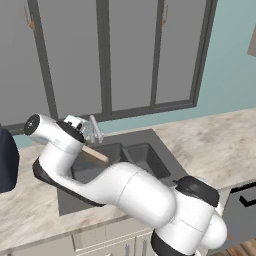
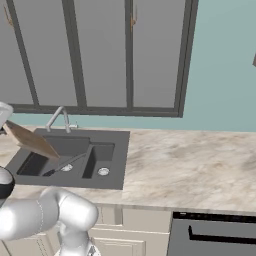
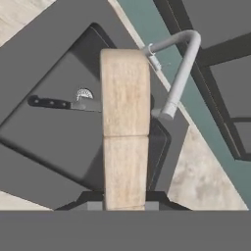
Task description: Move the cutting board and knife to the sink. Then move spray from the cabinet to the counter.
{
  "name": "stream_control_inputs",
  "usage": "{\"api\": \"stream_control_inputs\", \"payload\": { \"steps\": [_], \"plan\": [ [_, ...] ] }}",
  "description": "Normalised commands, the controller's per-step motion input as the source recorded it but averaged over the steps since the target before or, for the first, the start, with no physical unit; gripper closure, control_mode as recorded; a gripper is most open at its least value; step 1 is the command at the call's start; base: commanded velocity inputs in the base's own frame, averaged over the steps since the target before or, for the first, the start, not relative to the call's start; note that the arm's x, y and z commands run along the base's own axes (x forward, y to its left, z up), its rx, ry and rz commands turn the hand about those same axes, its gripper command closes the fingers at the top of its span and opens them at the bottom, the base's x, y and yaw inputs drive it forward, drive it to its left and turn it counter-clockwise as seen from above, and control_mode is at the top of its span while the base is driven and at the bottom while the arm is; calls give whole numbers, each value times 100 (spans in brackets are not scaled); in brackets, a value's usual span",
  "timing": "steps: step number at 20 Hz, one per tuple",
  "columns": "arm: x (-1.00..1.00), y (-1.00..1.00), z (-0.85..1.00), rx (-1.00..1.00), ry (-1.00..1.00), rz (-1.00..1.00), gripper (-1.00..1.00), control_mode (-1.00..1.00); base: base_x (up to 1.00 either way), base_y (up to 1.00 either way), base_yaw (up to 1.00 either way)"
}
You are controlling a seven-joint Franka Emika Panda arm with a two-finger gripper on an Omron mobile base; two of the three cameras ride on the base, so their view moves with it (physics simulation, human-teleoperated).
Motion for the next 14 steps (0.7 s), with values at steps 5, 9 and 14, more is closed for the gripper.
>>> {"api": "stream_control_inputs", "payload": {
  "steps": [5, 9, 14],
  "plan": [
    [58, 0, -24, -3, 2, 0, 100, -100, 0, 0, 0],
    [51, 0, -32, -7, 1, 0, 100, -100, 0, 0, 0],
    [26, 0, -42, -12, 0, 0, 100, -100, 0, 0, 0]
  ]
}}
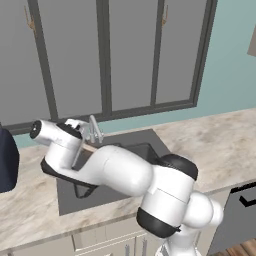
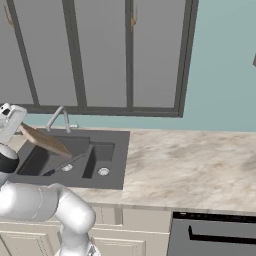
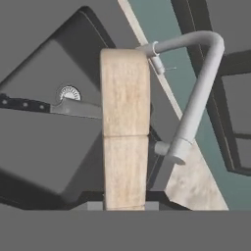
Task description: Move the cutting board and knife to the sink. Then move spray from the cabinet to the counter.
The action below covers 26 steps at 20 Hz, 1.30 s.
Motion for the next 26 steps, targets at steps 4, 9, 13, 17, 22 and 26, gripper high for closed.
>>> {"api": "stream_control_inputs", "payload": {
  "steps": [4, 9, 13, 17, 22, 26],
  "plan": [
    [12, 0, -45, -14, 0, 0, 100, -100, 0, 0, 0],
    [17, 0, -41, -12, 0, 0, 100, -100, 0, 0, 0],
    [23, 0, -38, -9, 0, 0, 100, -100, 0, 0, 0],
    [27, 0, -37, -7, 0, 0, 100, -100, 0, 0, 0],
    [32, 0, -33, -2, 0, 0, 100, -100, 0, 0, 0],
    [31, 0, -32, 0, 0, 0, 100, -100, 0, 0, 0]
  ]
}}
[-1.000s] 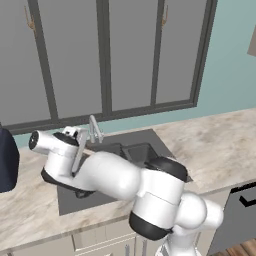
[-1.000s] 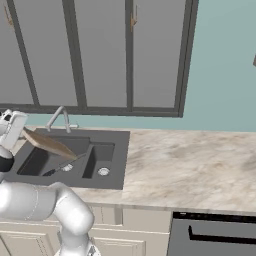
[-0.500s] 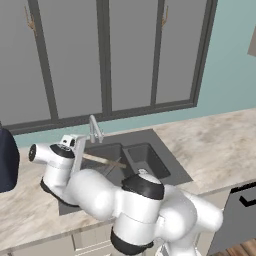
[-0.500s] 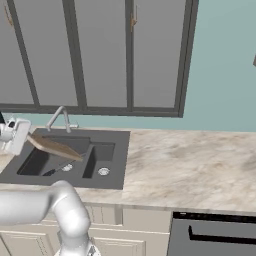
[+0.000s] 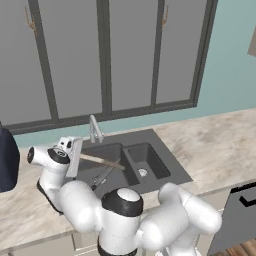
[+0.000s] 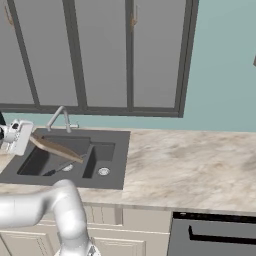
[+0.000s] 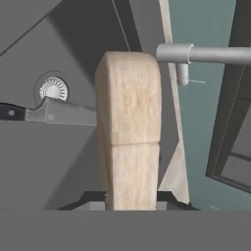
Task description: Move the cutting board and knife to the sink. Then move spray from the cabinet to the counter.
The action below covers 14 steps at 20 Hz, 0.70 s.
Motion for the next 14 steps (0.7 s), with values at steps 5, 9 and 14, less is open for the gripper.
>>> {"api": "stream_control_inputs", "payload": {
  "steps": [5, 9, 14],
  "plan": [
    [16, 2, -33, 0, 4, 0, 100, -100, 0, 0, 0],
    [9, 11, -43, 0, 6, 0, 100, -100, 0, 0, 0],
    [0, 12, -45, 0, 2, 0, 100, -100, 0, 0, 0]
  ]
}}
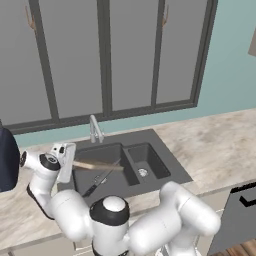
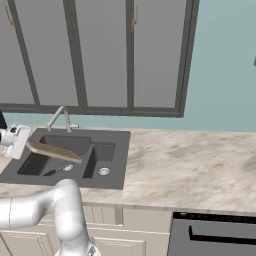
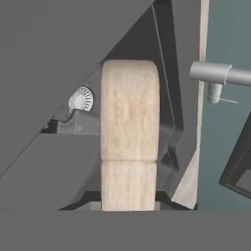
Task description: Move the cutting board and knife to the sink. Then move spray from the cabinet to the counter.
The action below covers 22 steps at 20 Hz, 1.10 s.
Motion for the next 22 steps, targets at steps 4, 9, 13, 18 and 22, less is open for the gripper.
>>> {"api": "stream_control_inputs", "payload": {
  "steps": [4, 9, 13, 18, 22],
  "plan": [
    [0, 15, -44, 0, 0, 0, 100, -100, 0, 0, 0],
    [0, 22, -41, 0, 1, 0, -100, -100, 0, 0, 0],
    [0, 12, -21, 0, 1, 0, -100, -100, 0, 0, 0],
    [-11, 0, -2, 0, 0, 0, -100, -100, 0, 0, 0],
    [-43, 2, 6, 0, 0, 0, -100, -100, 0, 0, 0]
  ]
}}
